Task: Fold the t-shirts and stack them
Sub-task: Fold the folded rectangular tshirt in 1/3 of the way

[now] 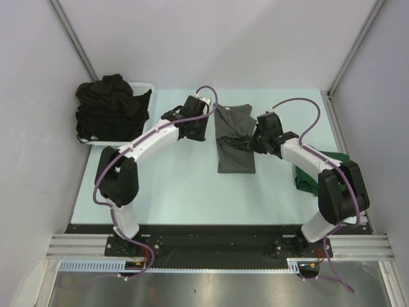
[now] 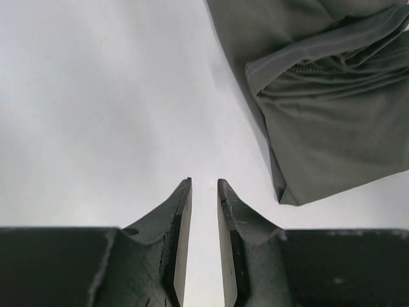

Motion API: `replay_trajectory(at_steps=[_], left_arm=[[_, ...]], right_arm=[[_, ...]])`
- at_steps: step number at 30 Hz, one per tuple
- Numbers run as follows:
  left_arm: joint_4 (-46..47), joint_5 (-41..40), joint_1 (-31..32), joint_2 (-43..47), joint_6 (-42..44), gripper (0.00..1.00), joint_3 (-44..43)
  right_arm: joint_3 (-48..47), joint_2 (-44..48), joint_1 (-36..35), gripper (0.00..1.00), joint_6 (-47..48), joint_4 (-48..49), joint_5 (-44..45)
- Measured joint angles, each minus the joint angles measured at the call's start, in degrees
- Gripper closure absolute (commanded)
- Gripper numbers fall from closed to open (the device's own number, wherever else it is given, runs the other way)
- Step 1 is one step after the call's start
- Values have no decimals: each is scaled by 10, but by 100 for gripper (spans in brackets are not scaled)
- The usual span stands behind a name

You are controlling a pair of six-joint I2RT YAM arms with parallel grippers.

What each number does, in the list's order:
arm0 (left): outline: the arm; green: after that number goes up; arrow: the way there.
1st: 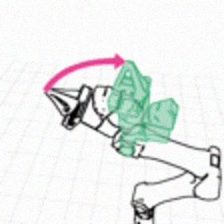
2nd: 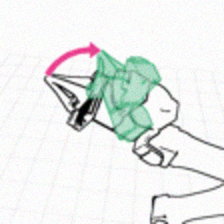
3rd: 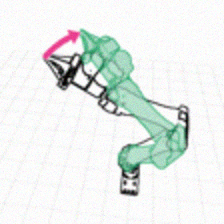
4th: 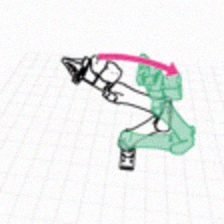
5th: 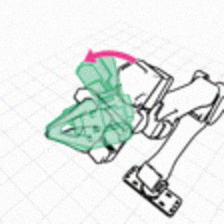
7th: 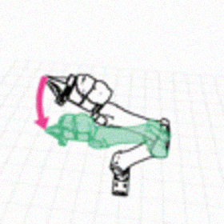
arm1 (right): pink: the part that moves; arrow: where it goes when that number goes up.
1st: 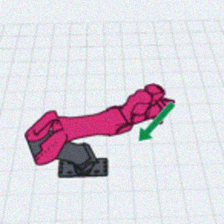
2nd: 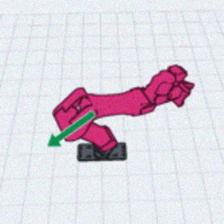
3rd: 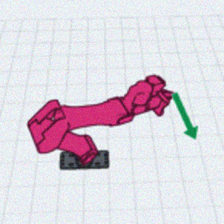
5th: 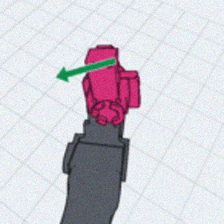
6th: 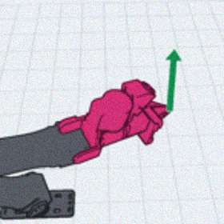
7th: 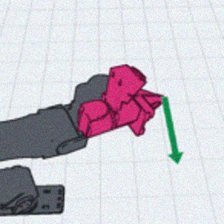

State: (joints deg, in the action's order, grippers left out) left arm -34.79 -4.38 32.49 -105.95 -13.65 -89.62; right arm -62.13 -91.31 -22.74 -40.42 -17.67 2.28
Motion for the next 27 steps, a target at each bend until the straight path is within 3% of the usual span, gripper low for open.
replay_trajectory(at_steps=[5,27], left_arm=[[-3,0,0,24,-9,74,41],[-21,0,0,27,-9,74,42]], right_arm=[[-5,-29,-5,100,2,10,-5],[-82,-175,-23,100,17,46,-19]])
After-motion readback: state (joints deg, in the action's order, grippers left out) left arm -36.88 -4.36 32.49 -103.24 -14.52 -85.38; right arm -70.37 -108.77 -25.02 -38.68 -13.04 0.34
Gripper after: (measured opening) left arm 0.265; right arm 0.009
